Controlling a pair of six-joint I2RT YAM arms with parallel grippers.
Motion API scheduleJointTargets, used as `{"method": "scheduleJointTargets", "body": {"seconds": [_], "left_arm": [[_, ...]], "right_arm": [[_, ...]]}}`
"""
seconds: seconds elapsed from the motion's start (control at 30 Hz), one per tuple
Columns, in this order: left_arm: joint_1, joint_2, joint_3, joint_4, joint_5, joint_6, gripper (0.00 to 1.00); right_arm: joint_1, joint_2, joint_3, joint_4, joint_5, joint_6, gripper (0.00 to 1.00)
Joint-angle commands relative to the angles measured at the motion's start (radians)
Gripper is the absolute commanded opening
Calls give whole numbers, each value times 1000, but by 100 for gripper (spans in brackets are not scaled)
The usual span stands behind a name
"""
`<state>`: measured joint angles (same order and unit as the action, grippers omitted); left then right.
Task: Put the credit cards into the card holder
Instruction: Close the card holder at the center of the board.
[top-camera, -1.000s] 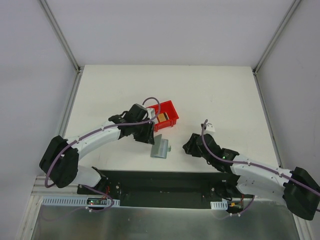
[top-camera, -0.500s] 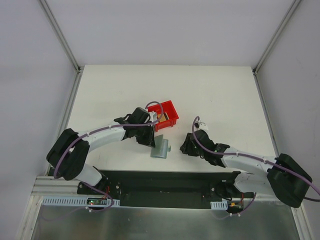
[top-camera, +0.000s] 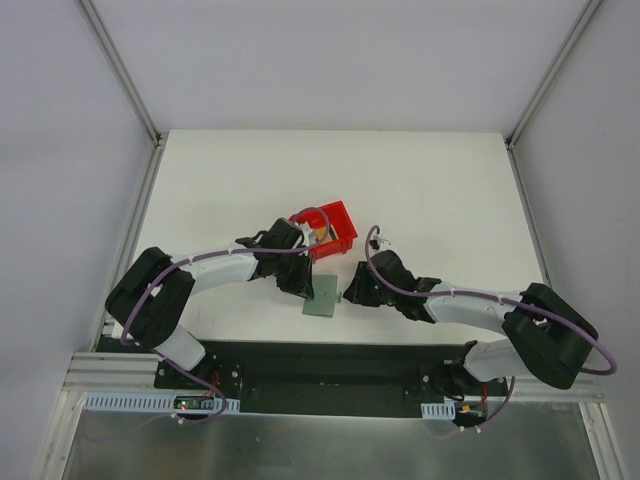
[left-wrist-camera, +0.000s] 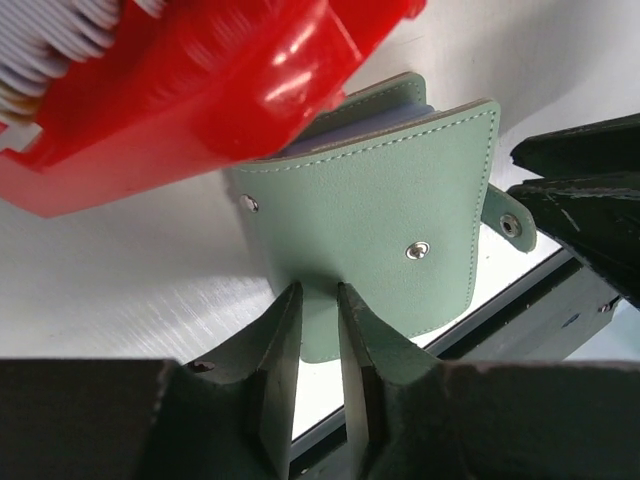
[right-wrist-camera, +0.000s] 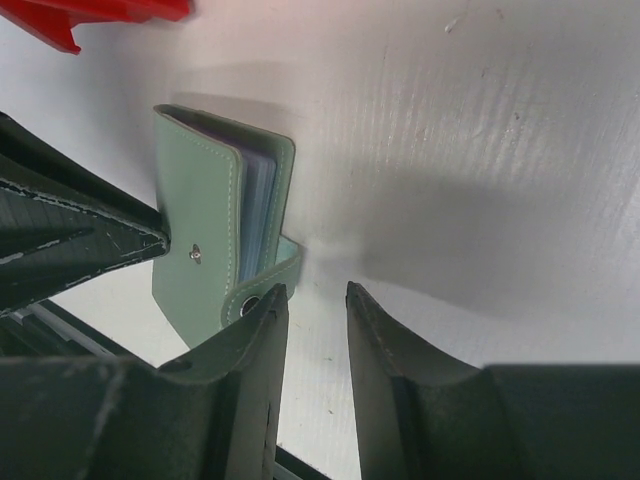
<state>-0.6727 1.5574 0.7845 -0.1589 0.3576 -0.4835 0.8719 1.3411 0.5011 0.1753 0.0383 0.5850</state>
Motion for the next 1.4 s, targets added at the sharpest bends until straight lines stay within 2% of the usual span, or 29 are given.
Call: {"method": "scheduleJointTargets", "body": {"seconds": [0.0,0.27,0.43,0.73,0.83,1.1,1.17,1.27,1.37], "left_arm": [[-14,29,-11,15,-9,6,24],[-31,7,-7,15,14,31,43],[-34,24,-19,15,20,42,52],[-36,-28,-65,9,-34,39,69],[-36,-33,-74,7,-60,43,78],[-38,-14,-99,-16,-123,43,79],[-38,-11,-102,-19,-128,45,71],[-37,-13,-108,-19,-129,39,65],[-38,-26,-117,-19,-132,37,63]], "right_arm": [[-4,21,34,55,-28,1,32],[-4,38,43,82,-74,6,32],[-4,50,59,81,-78,3,31],[-4,96,93,82,-100,-4,31],[-4,107,100,86,-107,-4,31],[-4,122,105,95,-115,-2,31],[-2,121,106,96,-114,-4,31],[-4,116,102,96,-112,-4,31],[-2,93,85,96,-95,-1,31]]}}
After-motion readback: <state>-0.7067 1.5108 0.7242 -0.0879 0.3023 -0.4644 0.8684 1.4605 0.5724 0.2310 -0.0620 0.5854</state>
